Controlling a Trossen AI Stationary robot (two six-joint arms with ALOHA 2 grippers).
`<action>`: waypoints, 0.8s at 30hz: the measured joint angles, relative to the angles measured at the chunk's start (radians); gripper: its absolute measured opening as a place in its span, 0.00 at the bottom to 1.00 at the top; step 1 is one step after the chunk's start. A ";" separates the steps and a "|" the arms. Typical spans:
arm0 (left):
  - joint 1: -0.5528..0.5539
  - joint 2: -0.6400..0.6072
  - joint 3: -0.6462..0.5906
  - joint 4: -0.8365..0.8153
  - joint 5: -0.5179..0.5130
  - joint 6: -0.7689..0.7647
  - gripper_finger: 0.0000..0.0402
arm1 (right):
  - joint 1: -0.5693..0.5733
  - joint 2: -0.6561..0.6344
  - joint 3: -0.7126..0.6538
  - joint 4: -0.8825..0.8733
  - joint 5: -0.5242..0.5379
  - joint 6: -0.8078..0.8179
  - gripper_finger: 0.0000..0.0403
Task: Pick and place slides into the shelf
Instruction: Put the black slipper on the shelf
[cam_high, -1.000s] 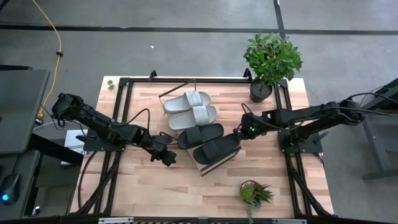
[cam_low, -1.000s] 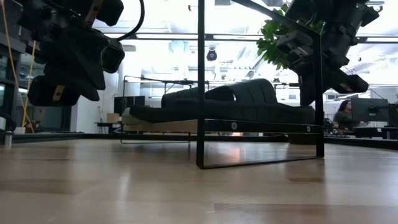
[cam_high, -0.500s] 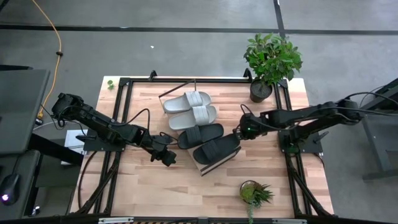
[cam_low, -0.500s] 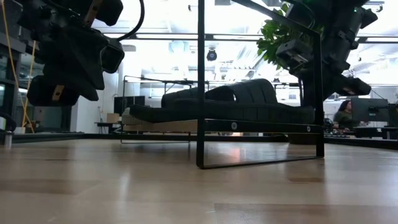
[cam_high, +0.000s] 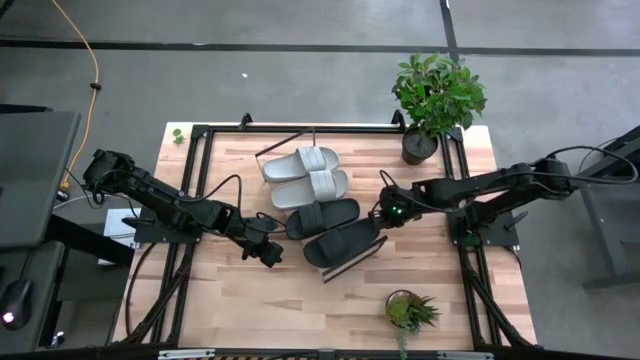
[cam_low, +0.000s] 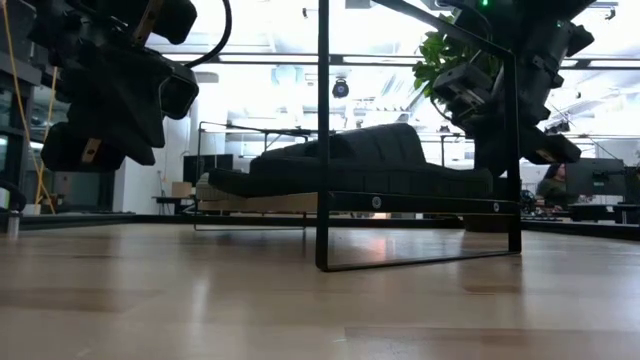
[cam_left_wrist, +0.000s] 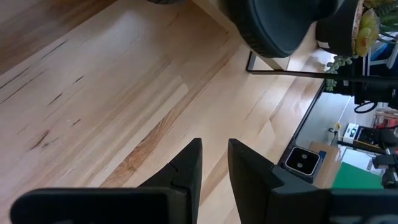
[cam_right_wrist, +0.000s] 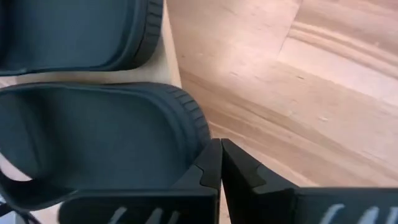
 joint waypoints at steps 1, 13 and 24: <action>0.000 0.000 0.000 0.000 0.000 0.000 0.17 | 0.001 0.000 0.000 -0.003 0.006 0.001 0.00; 0.000 0.000 0.000 0.000 0.001 0.000 0.17 | 0.000 0.000 0.000 0.006 -0.022 -0.007 0.00; 0.000 0.000 0.000 0.000 0.000 0.000 0.17 | 0.001 0.000 0.000 0.006 -0.029 -0.017 0.00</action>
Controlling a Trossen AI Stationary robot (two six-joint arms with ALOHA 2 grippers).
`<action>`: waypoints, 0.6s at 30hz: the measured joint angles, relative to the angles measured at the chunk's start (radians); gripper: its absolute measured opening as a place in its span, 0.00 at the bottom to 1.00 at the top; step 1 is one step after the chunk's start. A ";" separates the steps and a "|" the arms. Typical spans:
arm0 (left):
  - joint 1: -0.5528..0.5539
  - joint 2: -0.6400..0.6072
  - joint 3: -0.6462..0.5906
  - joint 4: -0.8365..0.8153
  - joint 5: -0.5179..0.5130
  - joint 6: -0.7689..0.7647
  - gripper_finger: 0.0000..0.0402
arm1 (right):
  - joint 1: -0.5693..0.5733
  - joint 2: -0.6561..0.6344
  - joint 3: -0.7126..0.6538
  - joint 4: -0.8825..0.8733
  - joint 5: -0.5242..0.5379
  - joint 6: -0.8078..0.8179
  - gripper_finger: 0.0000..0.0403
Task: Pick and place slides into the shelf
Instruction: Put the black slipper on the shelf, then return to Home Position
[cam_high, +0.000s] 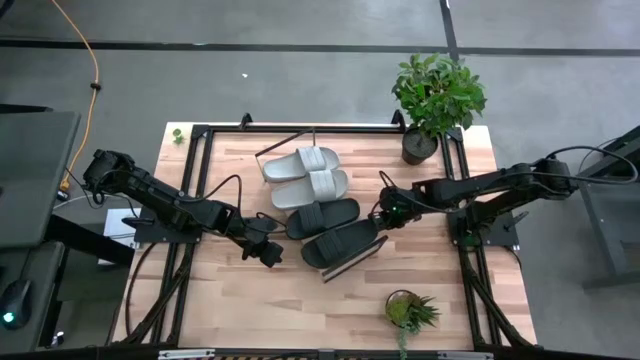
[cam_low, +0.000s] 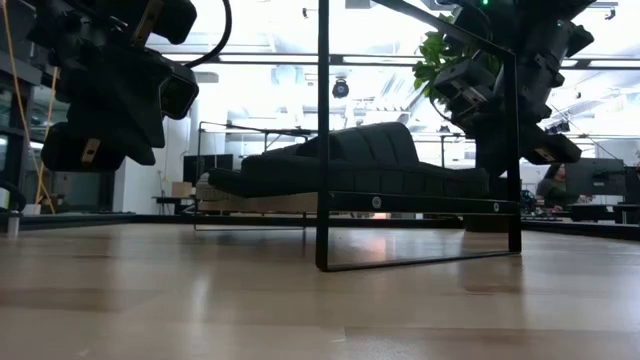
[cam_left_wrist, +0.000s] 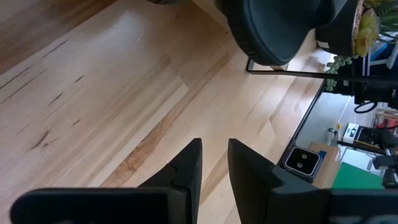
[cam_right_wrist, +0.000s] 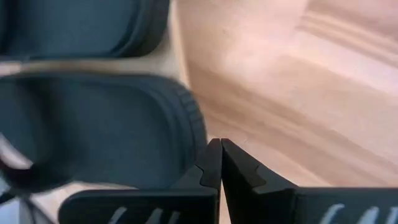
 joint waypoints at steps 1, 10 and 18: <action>0.000 0.000 0.000 0.000 0.000 0.000 0.17 | 0.000 0.000 0.000 -0.003 0.015 0.006 0.00; 0.002 0.000 0.000 -0.001 -0.100 -0.011 0.17 | -0.018 0.000 0.002 0.038 0.149 0.002 0.00; 0.022 0.000 0.000 -0.060 -0.233 -0.034 0.17 | -0.084 0.000 0.002 0.119 0.146 -0.049 0.00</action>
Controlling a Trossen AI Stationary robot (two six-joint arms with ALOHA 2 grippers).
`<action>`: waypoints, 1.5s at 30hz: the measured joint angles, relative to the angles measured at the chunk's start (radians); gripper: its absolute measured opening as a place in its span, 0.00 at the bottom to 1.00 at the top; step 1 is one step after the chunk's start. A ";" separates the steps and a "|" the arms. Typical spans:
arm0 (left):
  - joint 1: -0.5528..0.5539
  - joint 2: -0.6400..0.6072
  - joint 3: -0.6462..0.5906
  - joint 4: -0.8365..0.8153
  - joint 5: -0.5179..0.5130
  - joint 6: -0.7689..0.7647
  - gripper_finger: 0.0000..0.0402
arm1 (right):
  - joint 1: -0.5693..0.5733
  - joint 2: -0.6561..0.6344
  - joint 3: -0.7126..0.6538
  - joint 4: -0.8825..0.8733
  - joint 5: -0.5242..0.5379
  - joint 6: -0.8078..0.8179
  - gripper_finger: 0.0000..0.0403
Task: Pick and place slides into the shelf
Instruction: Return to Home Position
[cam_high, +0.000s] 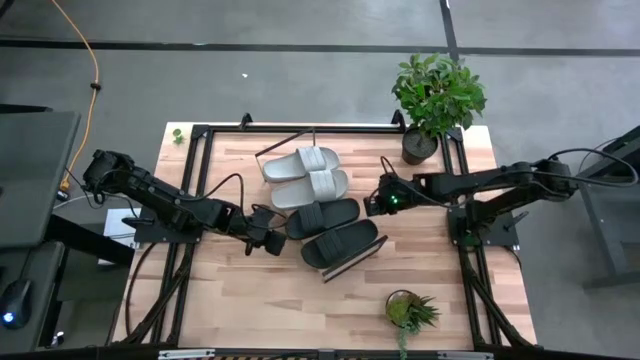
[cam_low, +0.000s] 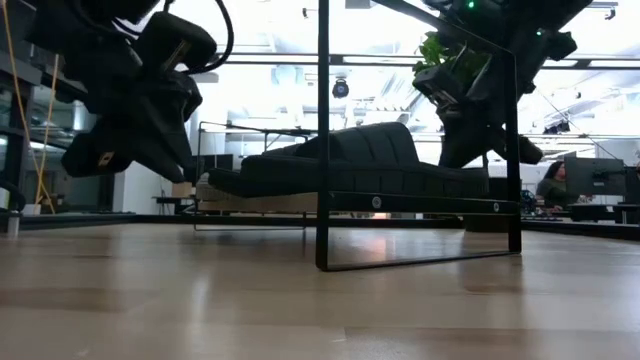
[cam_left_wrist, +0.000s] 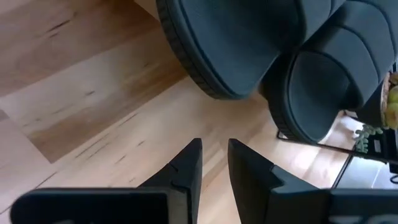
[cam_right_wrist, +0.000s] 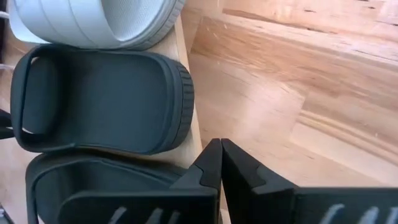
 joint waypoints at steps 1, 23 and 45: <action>0.000 0.000 0.000 0.000 -0.004 0.000 0.17 | -0.006 0.000 0.000 0.000 -0.011 -0.005 0.00; -0.061 0.026 -0.001 0.144 -0.011 -0.047 0.17 | -0.016 0.000 0.000 -0.008 -0.078 -0.091 0.00; -0.086 -0.304 0.001 -0.100 -0.085 0.330 0.17 | -0.010 -0.364 0.000 -0.104 -0.142 -0.477 0.00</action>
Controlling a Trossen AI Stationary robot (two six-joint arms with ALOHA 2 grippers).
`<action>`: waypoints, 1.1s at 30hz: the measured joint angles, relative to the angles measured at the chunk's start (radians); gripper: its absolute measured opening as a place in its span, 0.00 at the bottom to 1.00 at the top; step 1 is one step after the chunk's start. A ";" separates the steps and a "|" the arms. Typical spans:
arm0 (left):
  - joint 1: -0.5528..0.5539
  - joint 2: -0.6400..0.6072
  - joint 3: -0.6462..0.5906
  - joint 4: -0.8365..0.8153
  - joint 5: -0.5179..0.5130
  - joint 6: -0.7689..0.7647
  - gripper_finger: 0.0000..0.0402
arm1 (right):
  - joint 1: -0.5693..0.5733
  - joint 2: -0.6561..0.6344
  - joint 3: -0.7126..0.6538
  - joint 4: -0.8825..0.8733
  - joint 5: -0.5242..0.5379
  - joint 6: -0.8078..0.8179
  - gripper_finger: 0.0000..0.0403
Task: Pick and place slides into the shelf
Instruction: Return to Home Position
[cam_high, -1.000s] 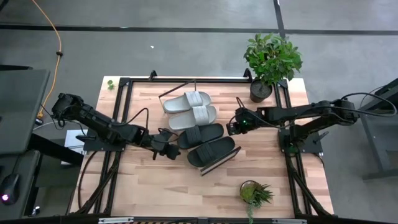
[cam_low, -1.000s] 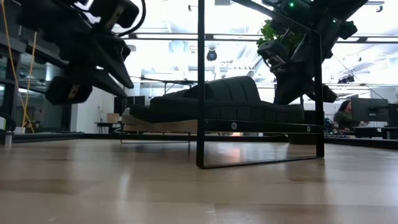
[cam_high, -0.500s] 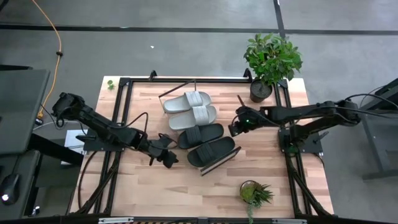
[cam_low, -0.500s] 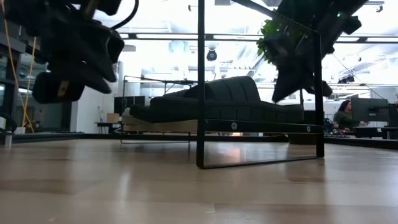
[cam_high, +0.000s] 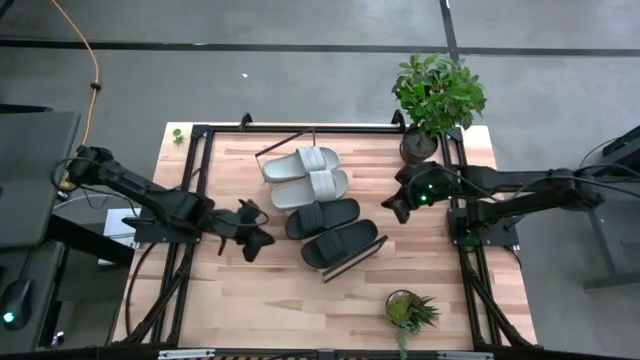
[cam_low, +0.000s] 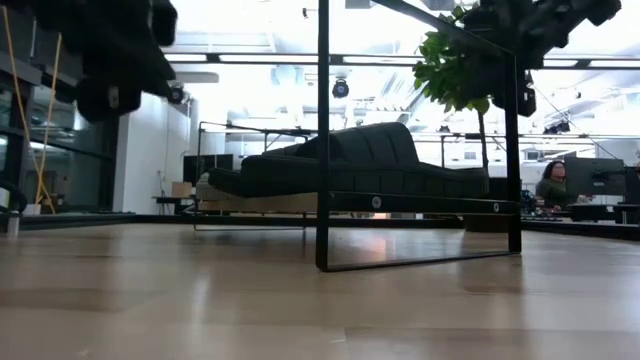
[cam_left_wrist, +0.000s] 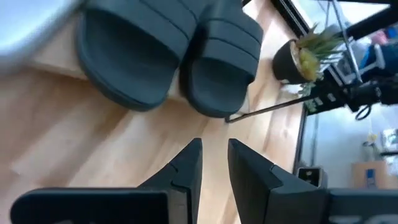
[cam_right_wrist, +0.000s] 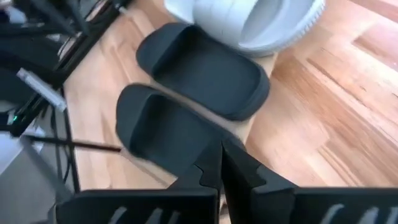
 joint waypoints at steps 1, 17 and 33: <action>0.006 -0.029 -0.001 -0.024 -0.001 0.026 0.17 | 0.000 -0.006 0.000 -0.007 -0.004 -0.004 0.00; 0.237 -0.326 0.053 -0.107 0.038 0.386 0.17 | -0.003 -0.145 0.000 -0.015 -0.031 -0.095 0.00; 0.424 -0.331 0.198 -0.171 0.211 0.681 0.17 | -0.069 -0.178 0.006 0.028 -0.031 -0.111 0.00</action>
